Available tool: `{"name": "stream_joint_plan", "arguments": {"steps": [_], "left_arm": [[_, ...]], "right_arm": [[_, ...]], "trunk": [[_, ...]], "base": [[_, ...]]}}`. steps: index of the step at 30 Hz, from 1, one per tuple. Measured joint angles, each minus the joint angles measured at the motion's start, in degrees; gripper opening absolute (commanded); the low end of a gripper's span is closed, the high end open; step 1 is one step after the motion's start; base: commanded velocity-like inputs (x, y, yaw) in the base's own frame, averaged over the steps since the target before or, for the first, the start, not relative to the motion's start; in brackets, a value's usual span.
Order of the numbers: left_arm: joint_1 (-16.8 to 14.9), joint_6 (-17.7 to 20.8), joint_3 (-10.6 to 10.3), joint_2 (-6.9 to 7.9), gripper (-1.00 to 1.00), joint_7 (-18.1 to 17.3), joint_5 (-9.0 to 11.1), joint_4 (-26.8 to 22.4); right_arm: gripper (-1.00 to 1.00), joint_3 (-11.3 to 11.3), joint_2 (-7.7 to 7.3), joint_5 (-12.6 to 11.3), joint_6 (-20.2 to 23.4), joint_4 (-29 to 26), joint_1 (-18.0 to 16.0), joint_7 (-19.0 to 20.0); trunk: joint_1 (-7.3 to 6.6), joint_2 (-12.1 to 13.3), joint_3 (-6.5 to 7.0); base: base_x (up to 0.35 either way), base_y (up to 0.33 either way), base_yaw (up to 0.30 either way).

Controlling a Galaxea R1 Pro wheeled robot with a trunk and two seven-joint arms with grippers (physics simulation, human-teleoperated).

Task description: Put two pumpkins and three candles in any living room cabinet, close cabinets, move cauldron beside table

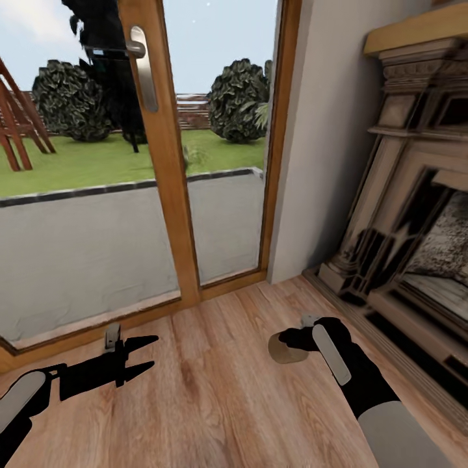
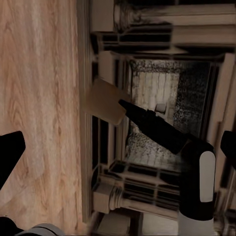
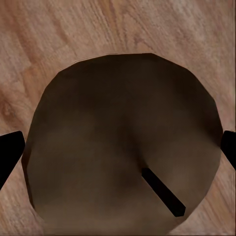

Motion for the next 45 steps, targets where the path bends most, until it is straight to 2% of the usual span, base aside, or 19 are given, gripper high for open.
{"name": "stream_joint_plan", "arguments": {"steps": [45], "left_arm": [[0.0, 0.0, -0.01, 0.0, 1.0, 0.0, -0.03, 0.13]], "right_arm": [[-1.0, 0.0, 0.01, -0.08, 0.22, 0.06, 0.0, 0.0]], "trunk": [[-9.87, 18.05, 6.17]], "base": [[-0.316, 0.0, -0.265]]}}
